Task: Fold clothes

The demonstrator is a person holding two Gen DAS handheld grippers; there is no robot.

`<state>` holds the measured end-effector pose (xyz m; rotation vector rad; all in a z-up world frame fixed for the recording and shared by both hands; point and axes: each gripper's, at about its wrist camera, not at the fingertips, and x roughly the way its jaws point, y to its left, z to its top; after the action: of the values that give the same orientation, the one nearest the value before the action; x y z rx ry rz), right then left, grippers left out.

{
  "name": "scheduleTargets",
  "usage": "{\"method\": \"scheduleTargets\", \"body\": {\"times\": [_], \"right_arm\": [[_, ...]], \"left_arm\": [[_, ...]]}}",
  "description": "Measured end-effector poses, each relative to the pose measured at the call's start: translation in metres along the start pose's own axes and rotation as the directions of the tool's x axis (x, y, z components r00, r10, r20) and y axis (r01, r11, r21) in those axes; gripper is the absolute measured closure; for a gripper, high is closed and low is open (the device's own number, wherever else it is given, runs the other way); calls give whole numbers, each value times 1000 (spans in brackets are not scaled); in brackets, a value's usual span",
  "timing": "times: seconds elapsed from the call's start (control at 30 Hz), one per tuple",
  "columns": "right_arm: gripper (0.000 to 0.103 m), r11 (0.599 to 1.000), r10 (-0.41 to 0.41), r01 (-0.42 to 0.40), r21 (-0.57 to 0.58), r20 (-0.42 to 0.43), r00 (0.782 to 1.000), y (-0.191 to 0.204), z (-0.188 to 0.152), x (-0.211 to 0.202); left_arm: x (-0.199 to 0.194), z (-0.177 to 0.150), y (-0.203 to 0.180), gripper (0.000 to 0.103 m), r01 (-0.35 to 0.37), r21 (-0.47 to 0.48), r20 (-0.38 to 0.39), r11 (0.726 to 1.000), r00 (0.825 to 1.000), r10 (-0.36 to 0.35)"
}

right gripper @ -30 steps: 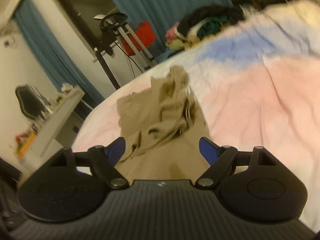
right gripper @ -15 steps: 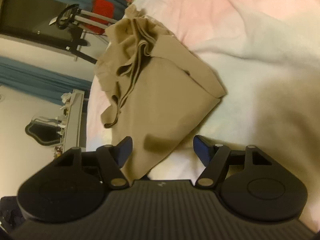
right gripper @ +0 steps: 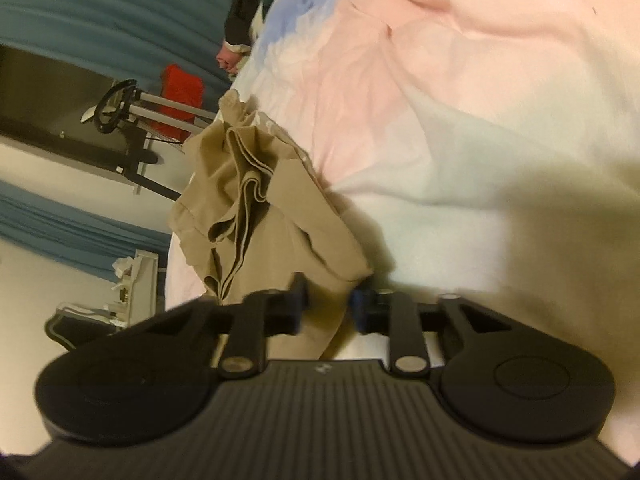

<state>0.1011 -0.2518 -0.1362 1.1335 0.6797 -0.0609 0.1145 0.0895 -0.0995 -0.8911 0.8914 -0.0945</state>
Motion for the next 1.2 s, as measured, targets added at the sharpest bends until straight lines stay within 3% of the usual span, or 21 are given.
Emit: {"method": "scheduleTargets", "body": {"times": [0.2,0.4,0.63,0.73,0.8,0.9,1.0,1.2], "right_arm": [[90,994,109,-107,-39,48,993,18,7,-25],[90,971,222,-212,-109,83,972,40,7,-77],[90,952,298,-286,-110,116,947,13,-44,-172],[90,954,288,-271,-126,144,947,-1,-66,-198],[90,957,280,-264,-123,140,950,3,-63,-204],[90,949,296,-276,-155,134,946,26,-45,-200],[90,951,274,-251,-181,110,955,61,-15,-176],[90,965,181,-166,-203,55,982,116,47,-85]], "left_arm": [[-24,5,-18,94,76,85,49,993,996,-81],[-81,-12,-36,95,154,185,114,971,978,-177],[-161,-69,-21,96,209,209,149,955,959,-242],[-185,-94,-13,96,217,218,155,952,955,-253],[-192,-94,-14,96,215,222,140,951,958,-249],[-187,-73,-33,95,211,259,130,943,959,-250],[-158,-37,-66,95,148,302,141,942,970,-198],[-76,22,-116,95,-6,355,183,935,981,-63]]}}
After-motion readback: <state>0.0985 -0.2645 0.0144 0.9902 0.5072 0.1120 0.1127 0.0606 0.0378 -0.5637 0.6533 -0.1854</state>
